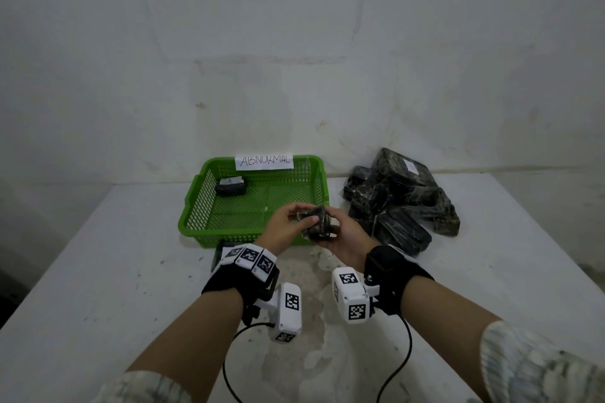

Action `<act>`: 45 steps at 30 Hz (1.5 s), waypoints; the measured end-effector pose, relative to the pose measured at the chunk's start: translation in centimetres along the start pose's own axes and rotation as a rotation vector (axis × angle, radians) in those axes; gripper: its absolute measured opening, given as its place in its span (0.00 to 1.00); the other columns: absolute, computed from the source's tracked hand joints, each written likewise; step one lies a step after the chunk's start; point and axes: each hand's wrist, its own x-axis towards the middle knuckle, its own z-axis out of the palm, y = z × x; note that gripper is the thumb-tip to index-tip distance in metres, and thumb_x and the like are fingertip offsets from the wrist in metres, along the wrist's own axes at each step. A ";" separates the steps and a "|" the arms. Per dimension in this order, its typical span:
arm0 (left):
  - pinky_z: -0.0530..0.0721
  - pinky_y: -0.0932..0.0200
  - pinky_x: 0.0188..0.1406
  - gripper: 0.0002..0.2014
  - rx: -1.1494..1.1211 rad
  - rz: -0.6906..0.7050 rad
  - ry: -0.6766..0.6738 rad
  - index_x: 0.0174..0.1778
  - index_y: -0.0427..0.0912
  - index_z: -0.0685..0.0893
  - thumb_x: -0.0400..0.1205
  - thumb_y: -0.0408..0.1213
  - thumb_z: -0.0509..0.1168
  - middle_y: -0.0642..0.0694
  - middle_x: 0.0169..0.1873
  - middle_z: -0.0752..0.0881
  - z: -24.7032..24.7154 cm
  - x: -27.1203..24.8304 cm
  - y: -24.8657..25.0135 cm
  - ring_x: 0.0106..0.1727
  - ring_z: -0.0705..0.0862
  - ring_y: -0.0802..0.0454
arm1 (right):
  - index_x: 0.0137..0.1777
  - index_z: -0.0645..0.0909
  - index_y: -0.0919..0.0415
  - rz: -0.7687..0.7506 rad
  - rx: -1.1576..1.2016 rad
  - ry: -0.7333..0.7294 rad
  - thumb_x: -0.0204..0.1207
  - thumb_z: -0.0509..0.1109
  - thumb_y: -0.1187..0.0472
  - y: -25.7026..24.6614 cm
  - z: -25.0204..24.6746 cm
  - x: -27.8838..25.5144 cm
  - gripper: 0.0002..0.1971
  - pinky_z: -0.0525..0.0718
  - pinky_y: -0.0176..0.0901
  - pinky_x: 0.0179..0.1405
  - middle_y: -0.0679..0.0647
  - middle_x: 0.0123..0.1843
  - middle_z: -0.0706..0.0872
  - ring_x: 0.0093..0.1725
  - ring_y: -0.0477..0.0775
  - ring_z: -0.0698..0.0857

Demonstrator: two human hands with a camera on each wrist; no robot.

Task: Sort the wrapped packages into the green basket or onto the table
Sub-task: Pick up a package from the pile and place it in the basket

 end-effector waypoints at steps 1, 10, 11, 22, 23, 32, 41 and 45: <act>0.79 0.55 0.58 0.09 -0.002 -0.003 0.005 0.52 0.39 0.83 0.77 0.29 0.70 0.51 0.45 0.83 0.0 0.0 -0.1 0.51 0.80 0.52 | 0.61 0.79 0.67 0.001 -0.016 -0.015 0.86 0.57 0.59 0.0 0.0 -0.1 0.14 0.90 0.45 0.41 0.64 0.54 0.81 0.50 0.59 0.84; 0.79 0.45 0.60 0.10 -0.166 -0.123 0.028 0.47 0.43 0.80 0.82 0.25 0.59 0.41 0.48 0.83 -0.3 -0.1 -0.4 0.51 0.80 0.44 | 0.76 0.70 0.65 -0.003 -0.134 0.016 0.87 0.57 0.61 0.4 -0.4 0.5 0.19 0.87 0.44 0.44 0.67 0.72 0.76 0.58 0.56 0.82; 0.79 0.45 0.59 0.12 -0.179 -0.137 0.023 0.46 0.44 0.80 0.82 0.23 0.57 0.41 0.48 0.82 -0.3 -0.1 -0.5 0.49 0.80 0.45 | 0.76 0.70 0.65 -0.004 -0.142 0.024 0.87 0.57 0.62 0.4 -0.5 0.6 0.19 0.87 0.43 0.41 0.68 0.73 0.75 0.58 0.57 0.82; 0.87 0.49 0.36 0.10 -0.414 -0.307 0.041 0.49 0.46 0.78 0.84 0.27 0.56 0.40 0.54 0.82 -1.2 -0.3 -1.1 0.47 0.83 0.44 | 0.69 0.73 0.59 -0.200 -0.322 0.111 0.70 0.64 0.86 0.4 -2.5 1.5 0.31 0.84 0.40 0.46 0.66 0.61 0.80 0.57 0.59 0.83; 0.87 0.45 0.39 0.08 -0.413 -0.340 0.014 0.52 0.47 0.78 0.85 0.32 0.56 0.43 0.56 0.81 -1.3 -0.4 -1.2 0.52 0.83 0.42 | 0.67 0.75 0.61 -0.202 -0.365 0.118 0.69 0.64 0.87 0.4 -2.5 1.5 0.30 0.83 0.40 0.45 0.66 0.61 0.80 0.56 0.59 0.82; 0.87 0.66 0.38 0.21 -0.295 -0.161 -0.058 0.50 0.40 0.78 0.71 0.11 0.64 0.45 0.48 0.82 -1.8 -0.7 -1.8 0.48 0.83 0.50 | 0.39 0.71 0.56 -0.090 -0.370 0.206 0.73 0.54 0.79 0.0 -2.2 0.6 0.16 0.73 0.43 0.40 0.52 0.39 0.77 0.38 0.49 0.75; 0.83 0.57 0.49 0.32 -0.207 -0.038 -0.038 0.51 0.48 0.73 0.65 0.06 0.65 0.45 0.45 0.77 -2.1 -0.4 -2.2 0.56 0.79 0.47 | 0.57 0.77 0.60 0.171 -0.318 0.080 0.83 0.64 0.51 0.0 -1.2 0.5 0.13 0.85 0.48 0.36 0.57 0.47 0.80 0.44 0.56 0.83; 0.83 0.59 0.50 0.36 -0.160 -0.052 -0.033 0.62 0.48 0.70 0.65 0.11 0.70 0.45 0.55 0.74 -2.1 -0.2 -1.7 0.62 0.75 0.46 | 0.51 0.72 0.61 0.044 -0.206 0.133 0.80 0.66 0.69 0.6 -1.0 1.2 0.06 0.87 0.47 0.31 0.57 0.46 0.78 0.43 0.56 0.82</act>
